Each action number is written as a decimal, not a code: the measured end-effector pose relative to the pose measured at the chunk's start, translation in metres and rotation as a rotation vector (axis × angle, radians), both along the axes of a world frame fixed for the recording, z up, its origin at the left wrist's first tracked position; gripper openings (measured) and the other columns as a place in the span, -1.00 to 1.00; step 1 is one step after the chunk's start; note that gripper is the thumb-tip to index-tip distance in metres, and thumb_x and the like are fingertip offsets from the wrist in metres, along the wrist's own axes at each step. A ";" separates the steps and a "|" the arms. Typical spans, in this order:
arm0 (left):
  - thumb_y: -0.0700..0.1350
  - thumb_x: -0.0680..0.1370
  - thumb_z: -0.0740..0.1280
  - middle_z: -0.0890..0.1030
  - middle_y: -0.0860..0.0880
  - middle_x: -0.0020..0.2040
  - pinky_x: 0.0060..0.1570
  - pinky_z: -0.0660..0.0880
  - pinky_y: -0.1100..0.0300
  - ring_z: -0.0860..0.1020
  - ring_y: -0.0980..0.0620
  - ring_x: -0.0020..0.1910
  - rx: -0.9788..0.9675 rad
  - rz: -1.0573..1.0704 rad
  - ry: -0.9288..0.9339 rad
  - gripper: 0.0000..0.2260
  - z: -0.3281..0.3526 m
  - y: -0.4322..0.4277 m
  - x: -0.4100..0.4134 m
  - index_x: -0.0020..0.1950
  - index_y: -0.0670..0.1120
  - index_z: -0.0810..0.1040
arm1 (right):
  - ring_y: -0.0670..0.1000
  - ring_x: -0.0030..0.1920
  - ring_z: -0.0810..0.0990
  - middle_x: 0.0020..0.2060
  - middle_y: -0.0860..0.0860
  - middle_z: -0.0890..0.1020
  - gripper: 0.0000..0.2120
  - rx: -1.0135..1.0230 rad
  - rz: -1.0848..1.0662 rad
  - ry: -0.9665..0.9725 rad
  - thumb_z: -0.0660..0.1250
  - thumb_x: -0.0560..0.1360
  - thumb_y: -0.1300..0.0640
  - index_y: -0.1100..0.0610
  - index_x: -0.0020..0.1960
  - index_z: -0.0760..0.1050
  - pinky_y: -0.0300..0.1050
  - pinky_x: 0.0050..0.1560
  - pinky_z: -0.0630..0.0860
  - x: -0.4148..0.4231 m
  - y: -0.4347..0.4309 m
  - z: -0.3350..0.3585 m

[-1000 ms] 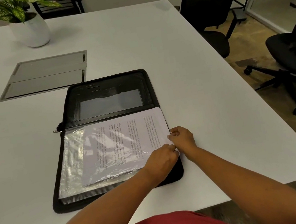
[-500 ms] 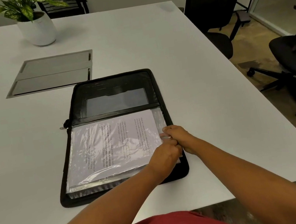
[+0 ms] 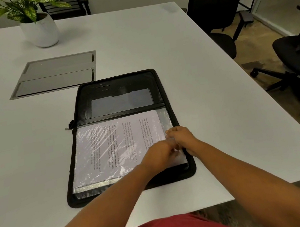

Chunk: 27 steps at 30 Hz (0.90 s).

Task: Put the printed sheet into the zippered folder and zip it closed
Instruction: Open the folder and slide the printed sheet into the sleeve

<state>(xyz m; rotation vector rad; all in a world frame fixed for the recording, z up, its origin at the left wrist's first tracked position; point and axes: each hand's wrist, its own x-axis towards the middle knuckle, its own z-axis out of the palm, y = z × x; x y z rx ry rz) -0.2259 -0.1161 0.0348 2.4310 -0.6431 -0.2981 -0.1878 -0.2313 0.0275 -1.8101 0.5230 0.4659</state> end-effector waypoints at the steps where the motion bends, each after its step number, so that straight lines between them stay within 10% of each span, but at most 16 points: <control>1: -0.14 0.55 0.29 0.64 -0.11 0.05 0.04 0.48 0.22 0.60 -0.04 -0.02 0.001 0.057 -0.006 -0.80 0.001 0.012 0.003 0.12 -0.14 0.59 | 0.09 0.07 0.55 0.11 0.14 0.57 -0.78 -0.022 -0.006 -0.018 0.28 0.50 0.12 0.15 0.12 0.46 0.00 0.20 0.50 0.000 0.002 -0.001; 10: 0.10 0.49 0.33 0.18 -0.10 0.50 0.36 0.20 -0.18 0.15 -0.12 0.47 0.382 0.563 0.042 -0.43 -0.019 0.137 0.018 0.44 -0.02 0.25 | 0.15 0.16 0.52 0.18 0.17 0.53 -0.61 -0.152 0.058 -0.045 0.33 0.46 0.16 0.18 0.26 0.37 0.01 0.23 0.46 -0.004 0.013 -0.005; 27: 0.20 0.49 0.27 -0.02 -0.10 0.55 0.41 0.14 -0.22 -0.03 -0.15 0.52 0.485 0.443 0.231 -0.30 -0.034 0.155 0.006 0.50 0.00 0.06 | 0.12 0.08 0.56 0.16 0.16 0.53 -0.56 -0.257 0.182 -0.042 0.38 0.45 0.08 0.17 0.26 0.36 -0.06 0.13 0.49 -0.013 0.002 -0.004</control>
